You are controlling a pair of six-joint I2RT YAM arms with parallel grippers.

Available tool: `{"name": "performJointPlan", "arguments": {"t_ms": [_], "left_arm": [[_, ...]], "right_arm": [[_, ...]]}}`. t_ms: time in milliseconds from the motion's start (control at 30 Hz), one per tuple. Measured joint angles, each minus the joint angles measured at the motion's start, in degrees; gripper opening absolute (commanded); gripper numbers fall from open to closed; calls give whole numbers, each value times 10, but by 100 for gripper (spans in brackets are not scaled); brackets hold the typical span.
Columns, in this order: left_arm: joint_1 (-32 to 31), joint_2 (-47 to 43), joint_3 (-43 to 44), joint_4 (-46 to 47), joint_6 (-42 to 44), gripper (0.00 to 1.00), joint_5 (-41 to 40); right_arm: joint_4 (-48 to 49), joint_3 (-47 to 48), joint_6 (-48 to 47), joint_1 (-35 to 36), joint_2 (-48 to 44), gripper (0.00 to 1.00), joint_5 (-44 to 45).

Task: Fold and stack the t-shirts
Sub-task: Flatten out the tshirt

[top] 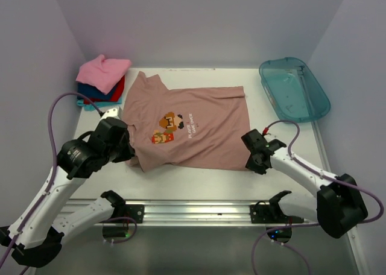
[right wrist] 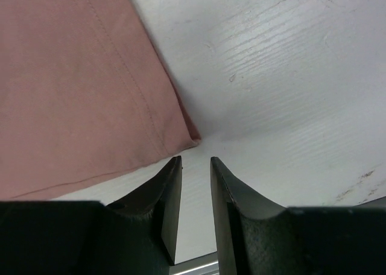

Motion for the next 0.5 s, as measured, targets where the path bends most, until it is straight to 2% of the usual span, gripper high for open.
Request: {"name": "performJointPlan", "arguments": {"t_ms": [200, 500], "left_arm": [[0, 2, -10, 3, 0, 0, 6], [0, 2, -17, 10, 0, 0, 10]], "right_arm": [[-11, 0, -2, 0, -51, 32, 2], [26, 0, -1, 0, 39, 31, 1]]}}
